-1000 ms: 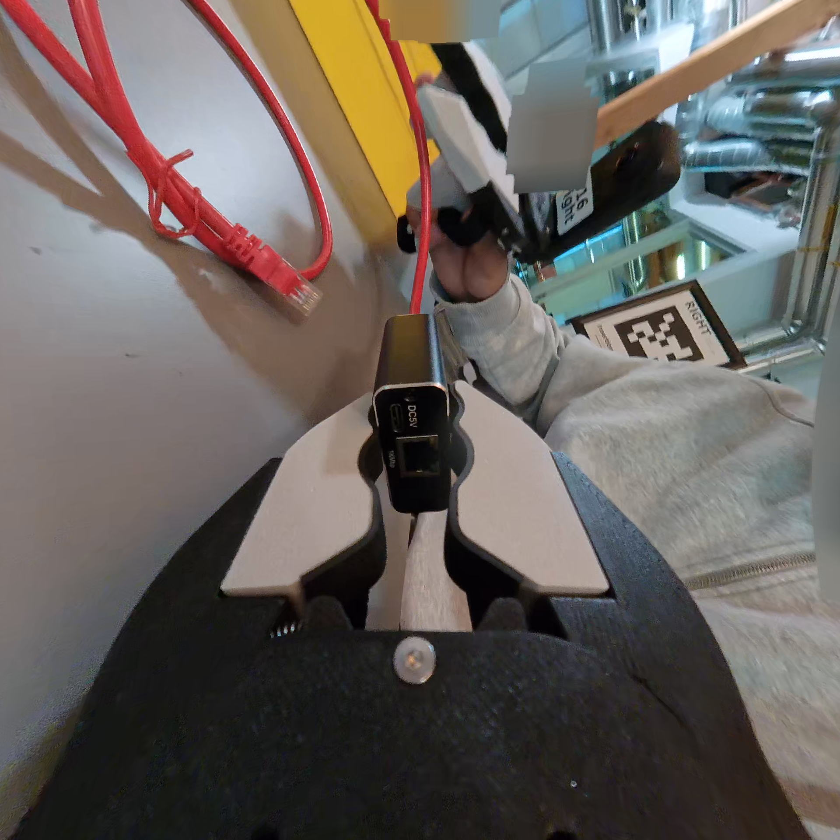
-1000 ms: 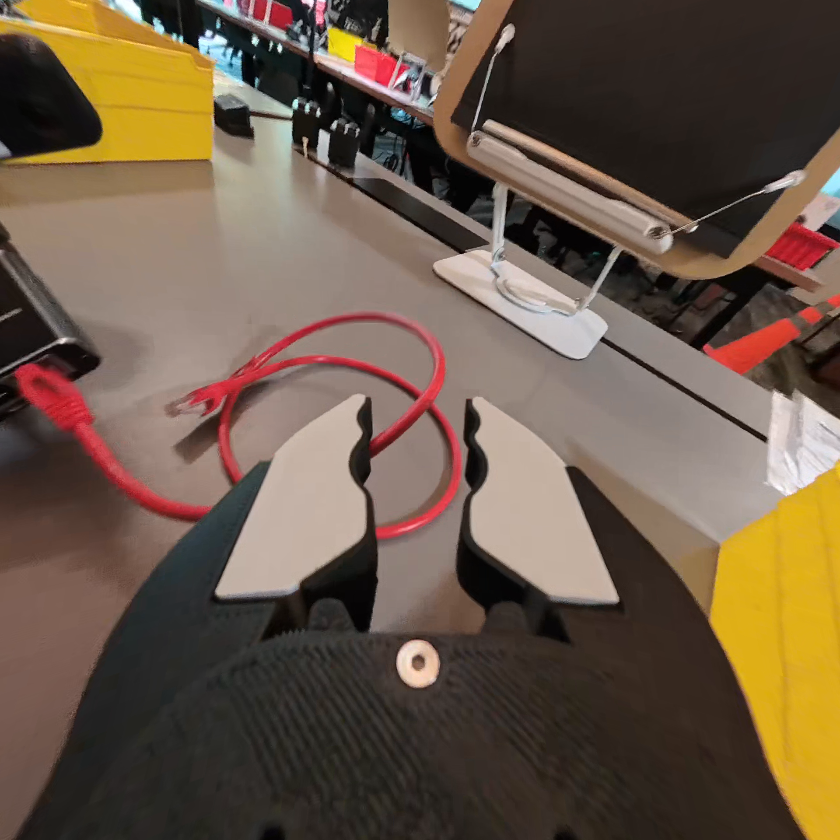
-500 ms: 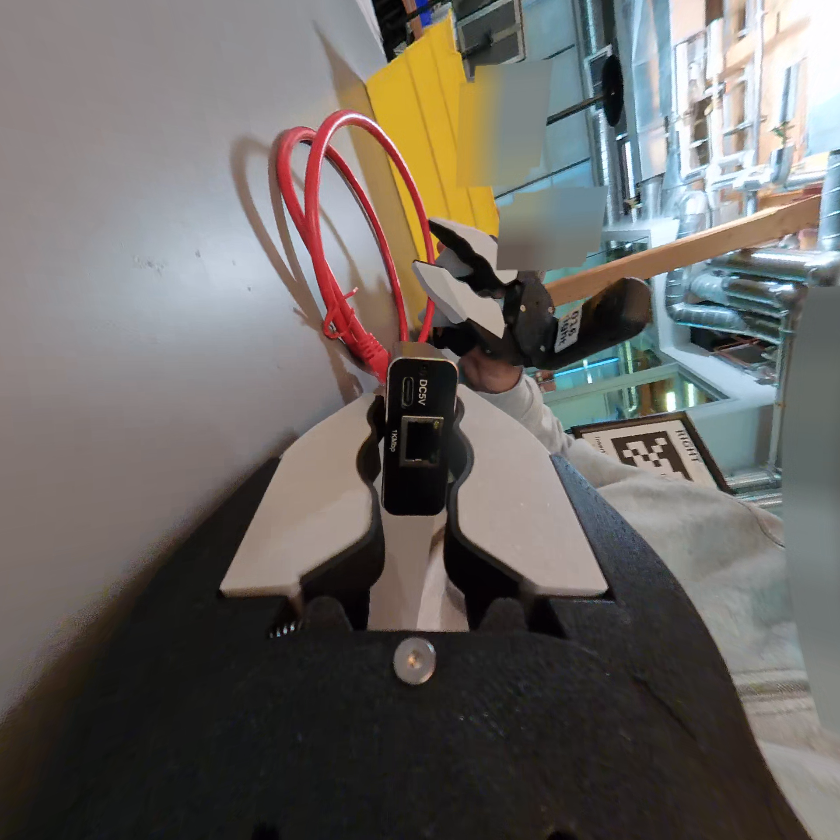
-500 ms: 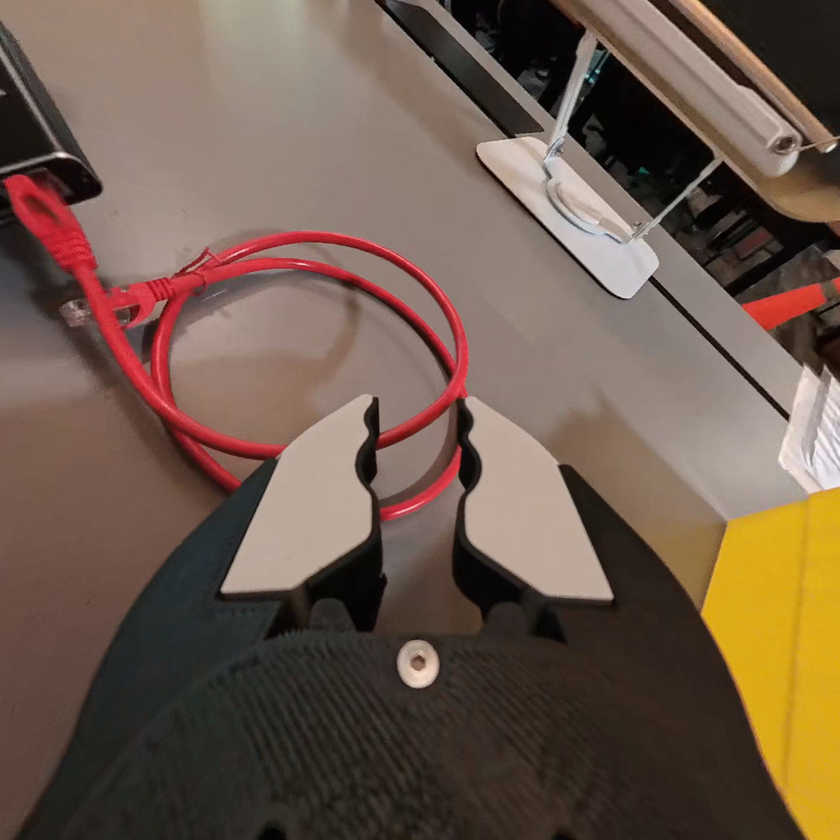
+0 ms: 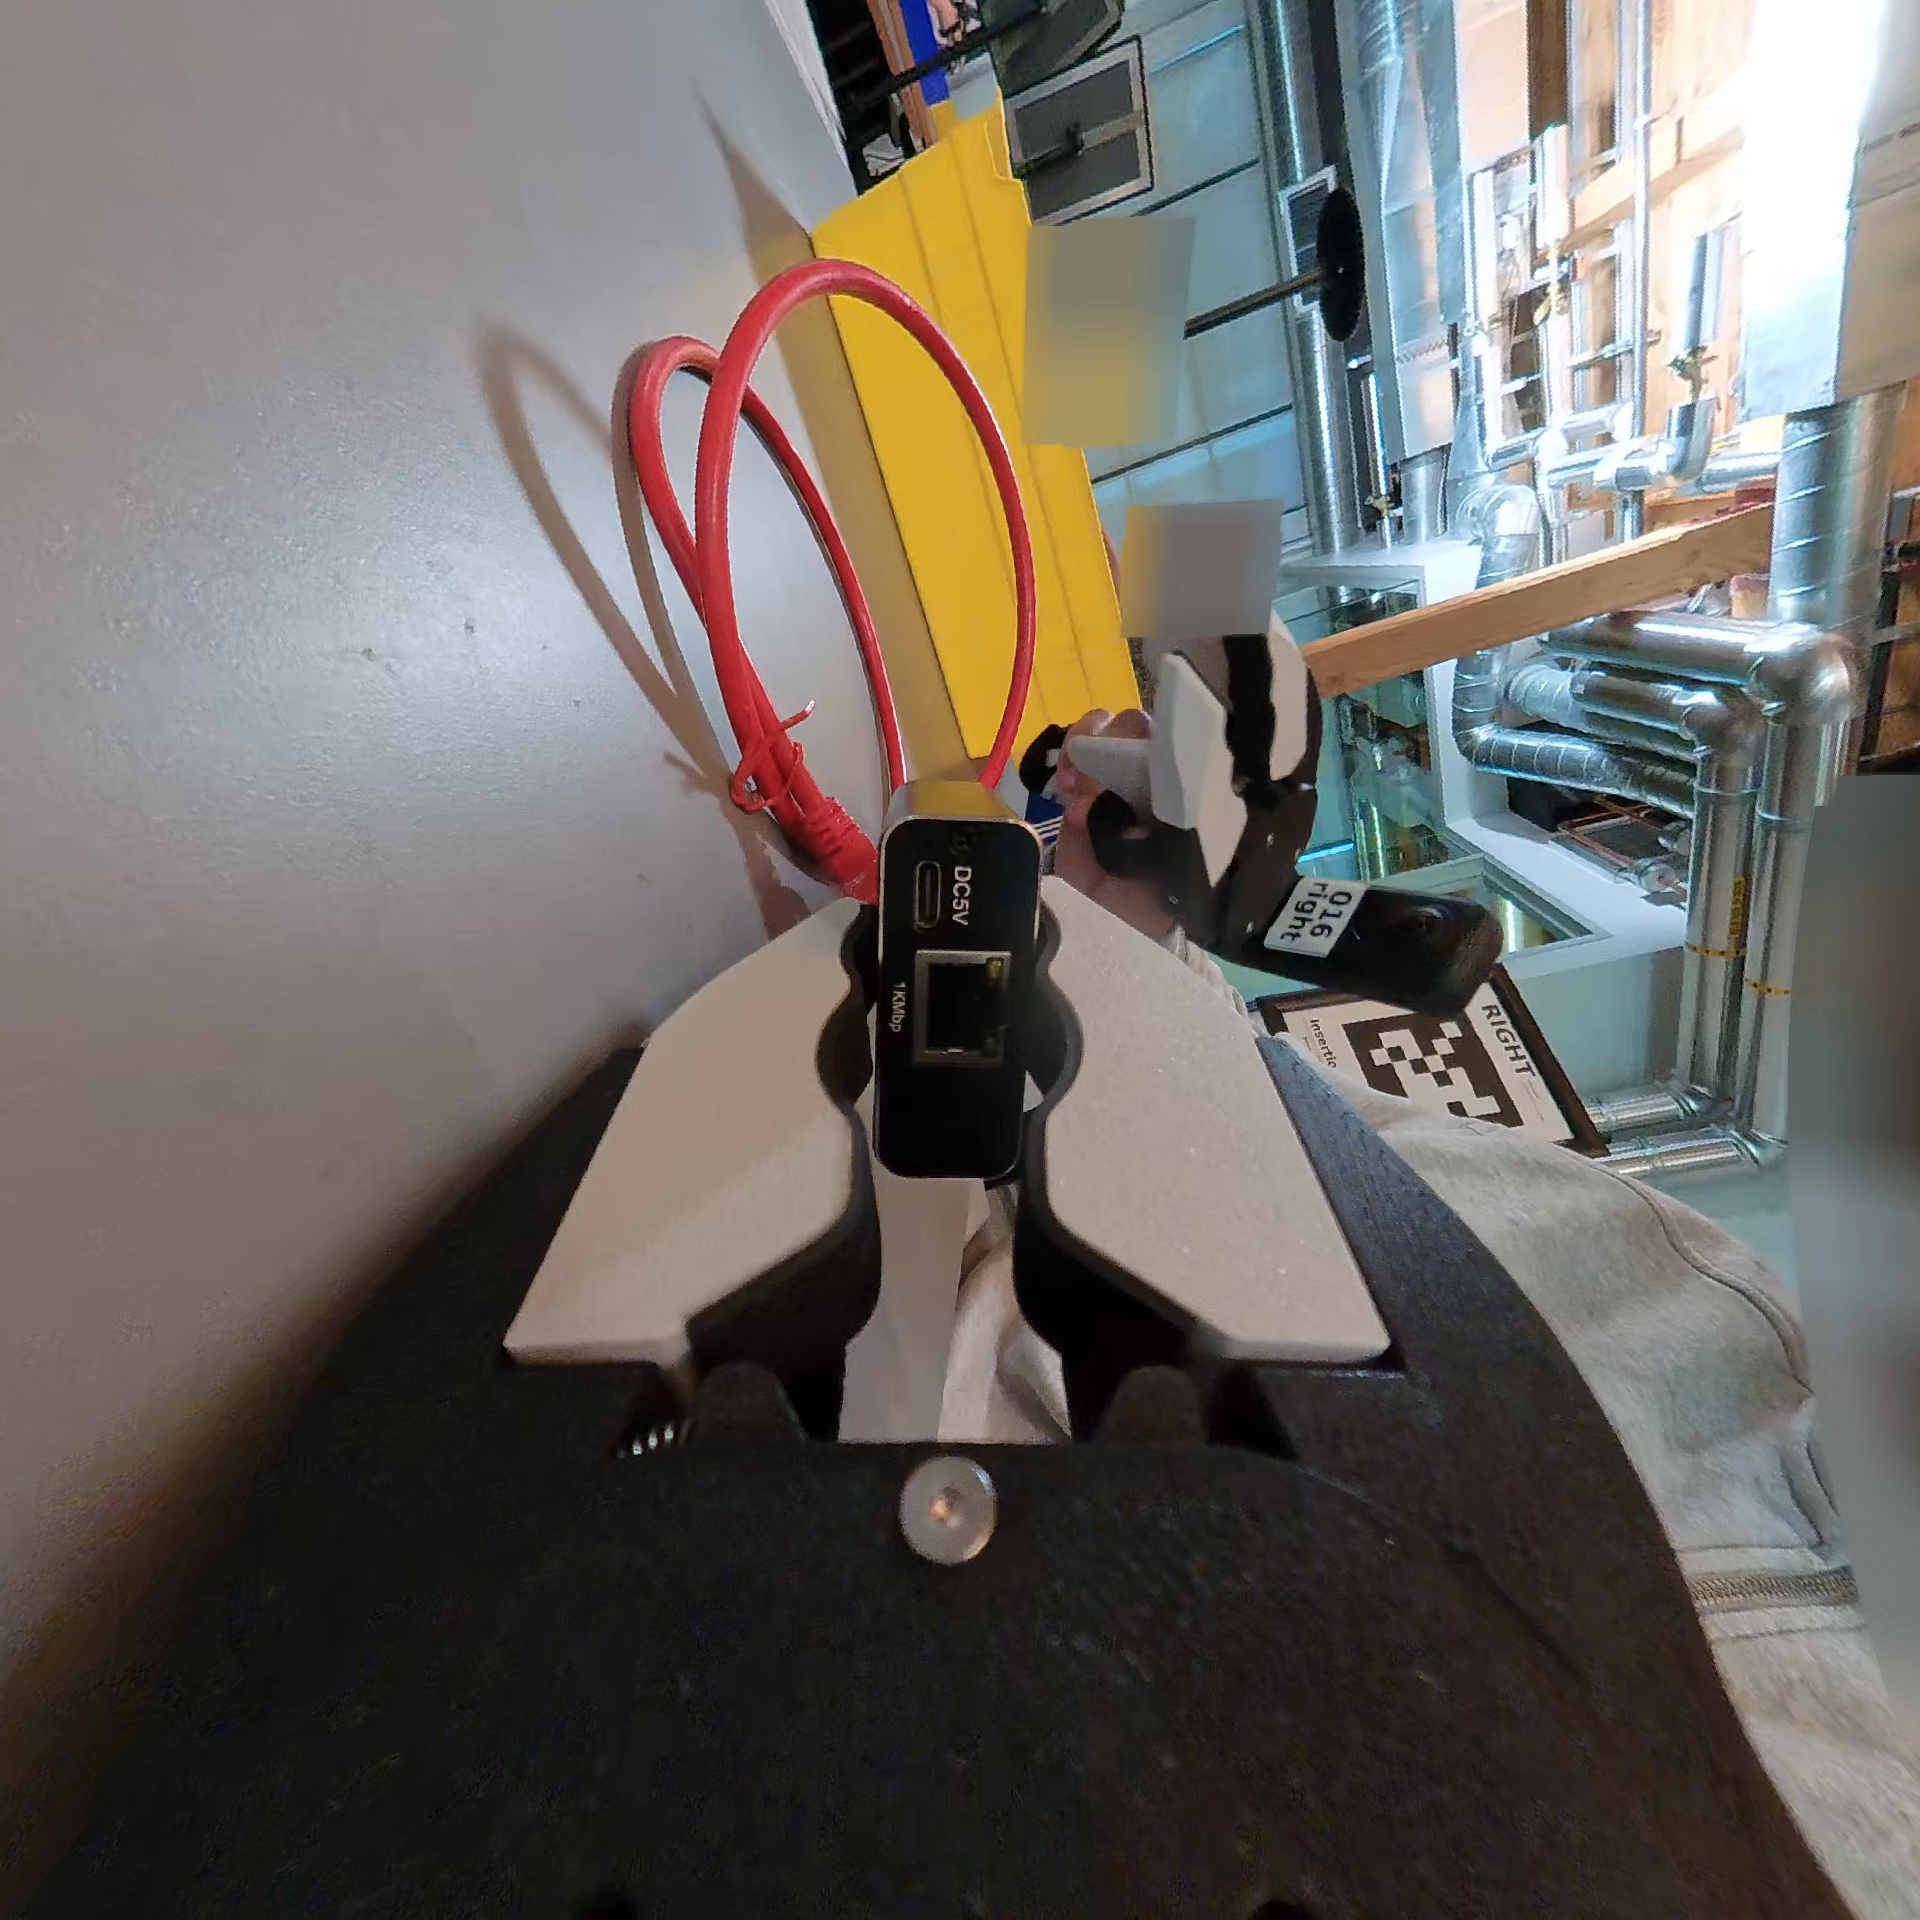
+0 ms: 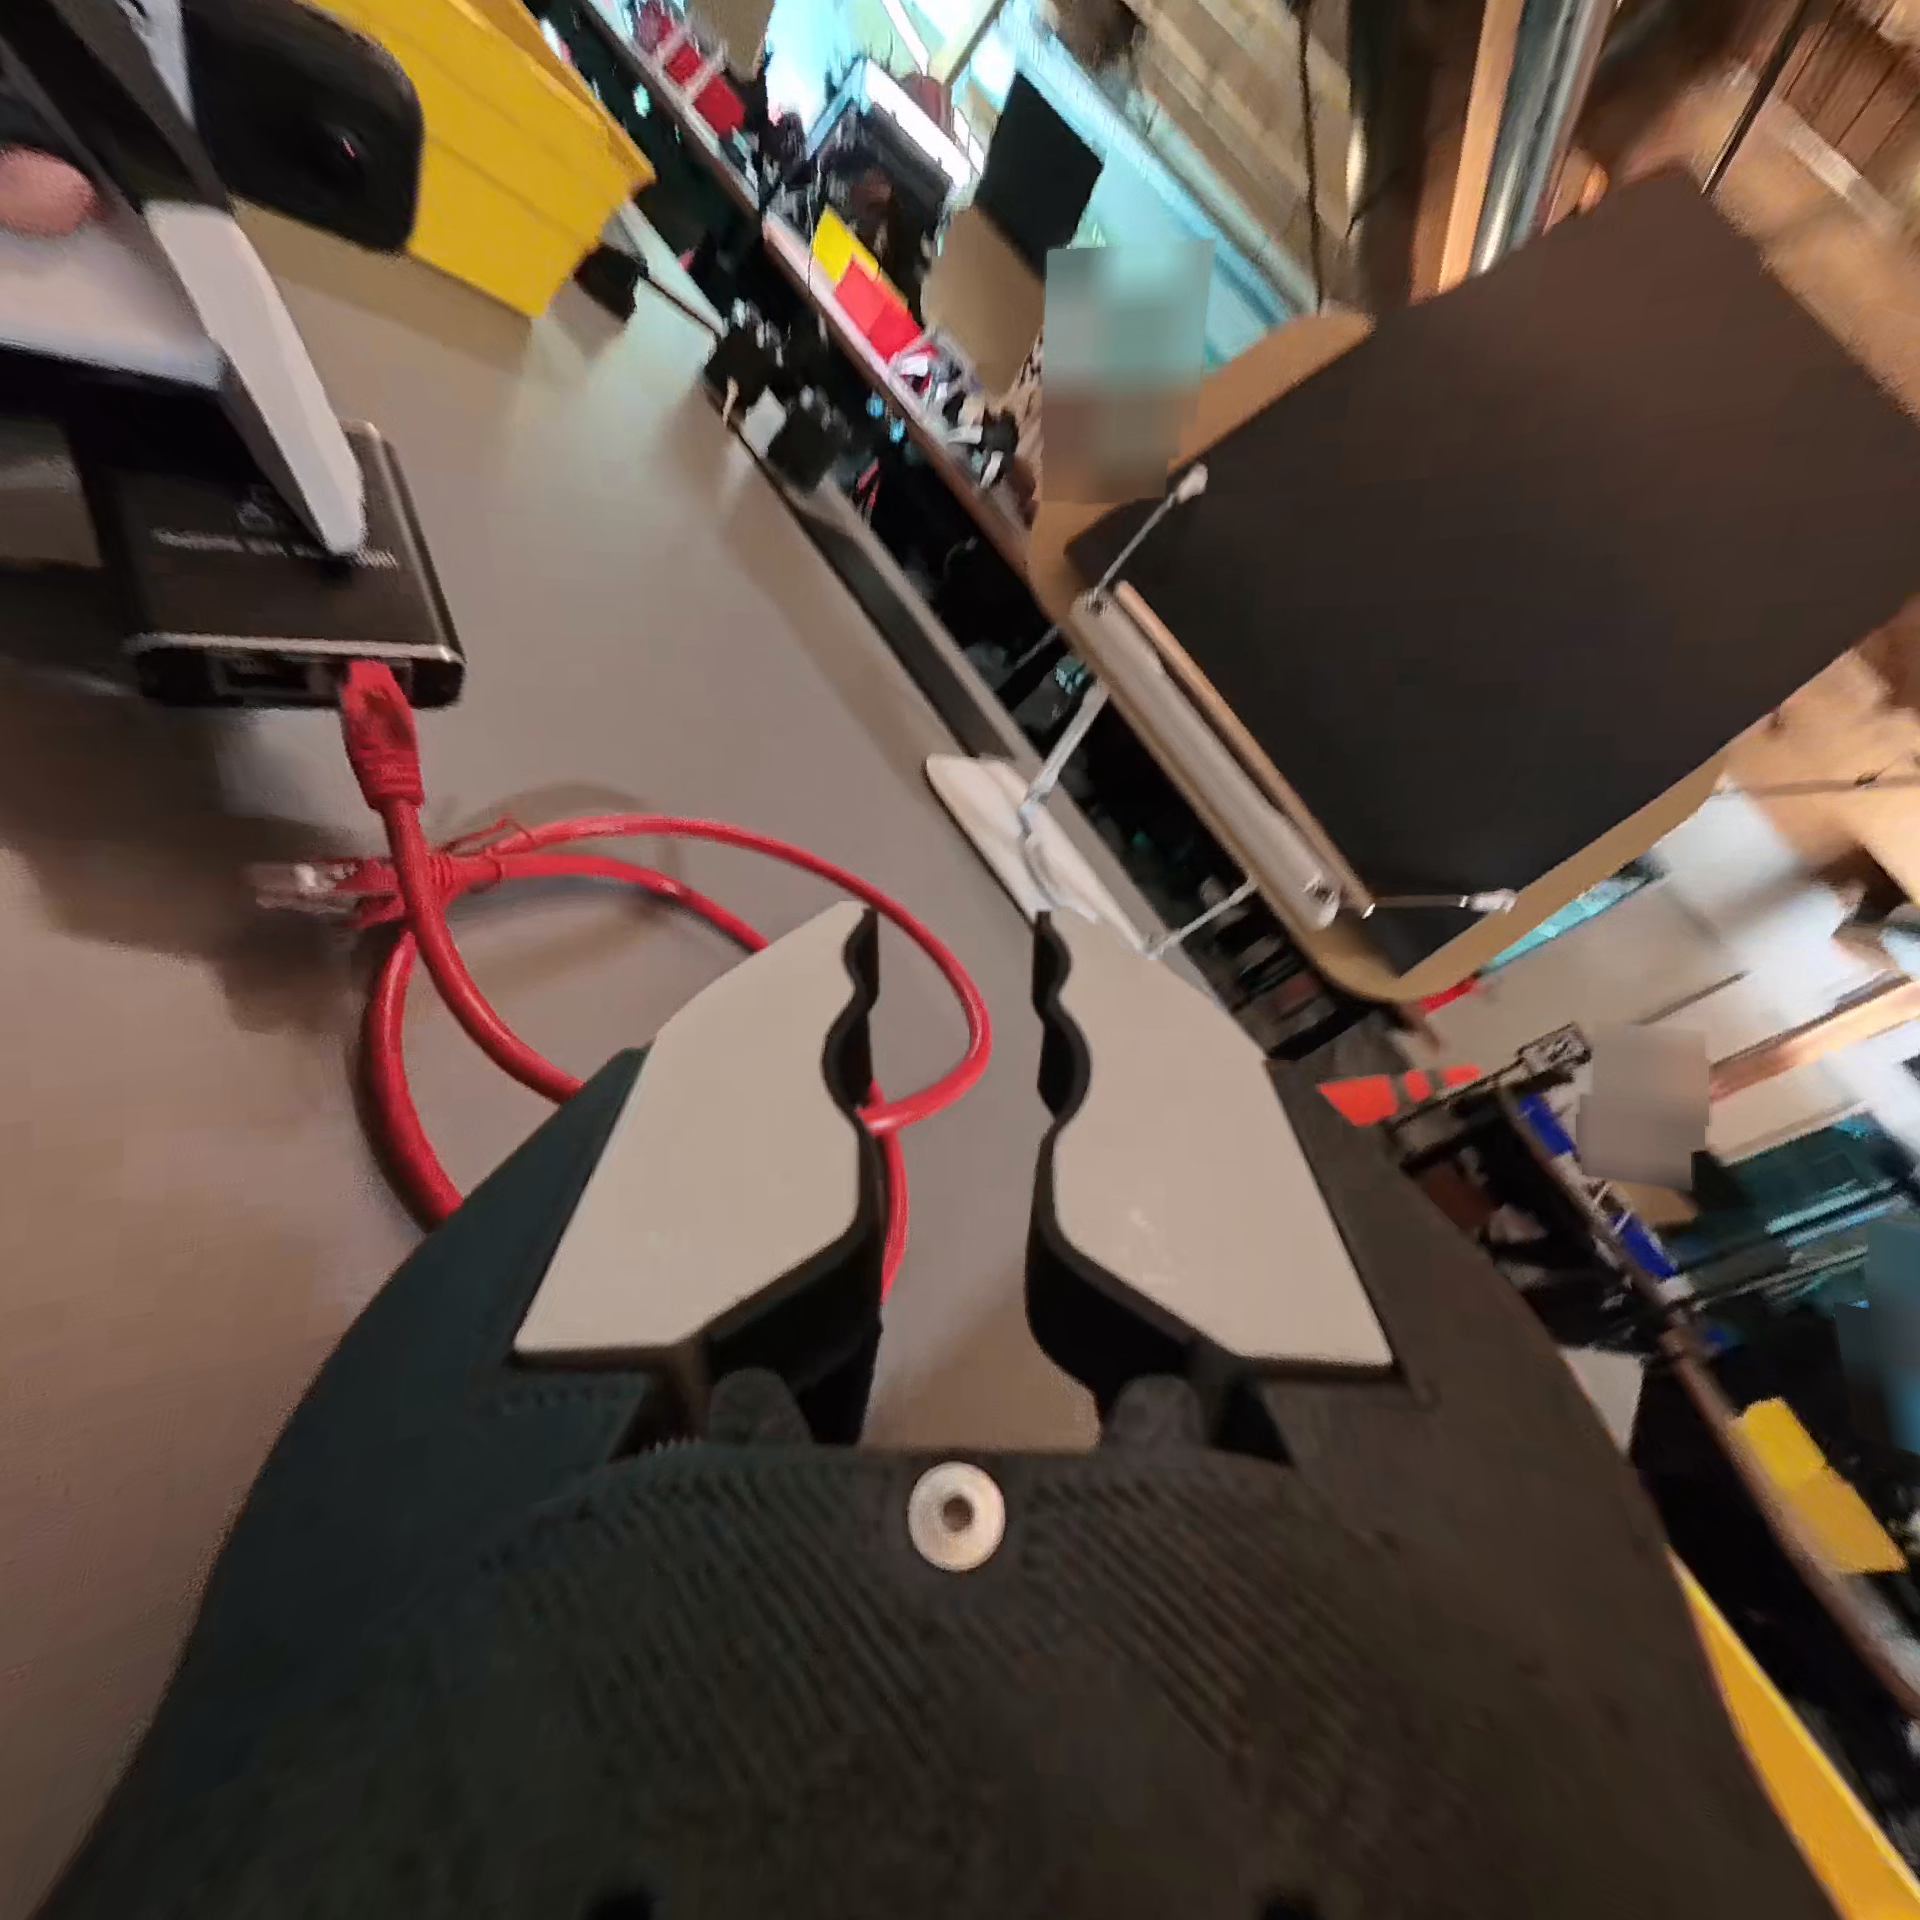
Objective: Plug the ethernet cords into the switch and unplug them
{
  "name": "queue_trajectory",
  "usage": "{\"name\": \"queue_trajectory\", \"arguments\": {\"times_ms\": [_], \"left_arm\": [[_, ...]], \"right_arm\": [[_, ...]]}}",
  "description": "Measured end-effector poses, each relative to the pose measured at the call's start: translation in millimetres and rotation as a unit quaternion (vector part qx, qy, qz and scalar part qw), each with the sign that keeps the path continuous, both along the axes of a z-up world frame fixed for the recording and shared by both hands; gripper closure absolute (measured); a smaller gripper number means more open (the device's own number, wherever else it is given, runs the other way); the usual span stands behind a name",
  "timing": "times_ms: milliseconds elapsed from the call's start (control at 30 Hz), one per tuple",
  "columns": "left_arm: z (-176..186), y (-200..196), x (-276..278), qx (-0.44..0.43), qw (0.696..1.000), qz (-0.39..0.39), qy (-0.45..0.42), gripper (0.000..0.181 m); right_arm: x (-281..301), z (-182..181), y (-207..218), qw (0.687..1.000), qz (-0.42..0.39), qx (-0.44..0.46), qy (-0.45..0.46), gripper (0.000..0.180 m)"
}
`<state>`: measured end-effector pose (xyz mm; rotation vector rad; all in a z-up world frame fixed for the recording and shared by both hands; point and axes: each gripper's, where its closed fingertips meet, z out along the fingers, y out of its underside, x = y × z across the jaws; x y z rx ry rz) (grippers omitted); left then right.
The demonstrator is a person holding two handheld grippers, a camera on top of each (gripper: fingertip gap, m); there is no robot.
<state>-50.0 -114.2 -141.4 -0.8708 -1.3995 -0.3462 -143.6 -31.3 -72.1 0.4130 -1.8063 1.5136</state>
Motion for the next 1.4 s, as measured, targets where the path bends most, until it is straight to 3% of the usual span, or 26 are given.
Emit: {"name": "queue_trajectory", "arguments": {"times_ms": [200, 400, 633, 767, 933, 1067, 1167, 1233, 1300, 1400], "left_arm": [[4, 0, 0, 0.013, 1.0, -0.003, 0.013, 0.155], [9, -1, 0, 0.016, 0.999, 0.001, 0.032, 0.155], [21, -12, -1, 0.037, 0.996, 0.027, 0.073, 0.155], [25, -21, -14, 0.039, 0.994, 0.056, 0.088, 0.155], [19, -14, -19, -0.004, 0.996, 0.041, 0.082, 0.155], [17, -12, -19, 0.009, 0.997, 0.027, 0.07, 0.155], [20, -15, -18, 0.024, 0.996, 0.034, 0.077, 0.155], [21, -16, -17, 0.033, 0.996, 0.035, 0.079, 0.155], [22, -17, -17, 0.038, 0.995, 0.033, 0.08, 0.156], [23, -17, -16, 0.047, 0.995, 0.032, 0.082, 0.155]], "right_arm": [[29, 24, -5, 0.997, 0.047, -0.029, 0.045, 0.16], [87, 66, -39, 0.989, 0.134, -0.06, -0.012, 0.178], [166, 150, -125, 0.962, 0.249, -0.108, -0.035, 0.18], [202, 174, -196, 0.949, 0.303, -0.073, -0.056, 0.177], [231, 153, -300, 0.936, 0.322, 0.066, -0.129, 0.165], [246, 133, -382, 0.916, 0.314, 0.144, -0.203, 0.16], [245, 99, -441, 0.904, 0.278, 0.226, -0.233, 0.151], [236, 69, -471, 0.896, 0.236, 0.28, -0.251, 0.162], [232, 37, -489, 0.871, 0.204, 0.342, -0.288, 0.166], [238, 1, -494, 0.81, 0.182, 0.435, -0.349, 0.152]]}}
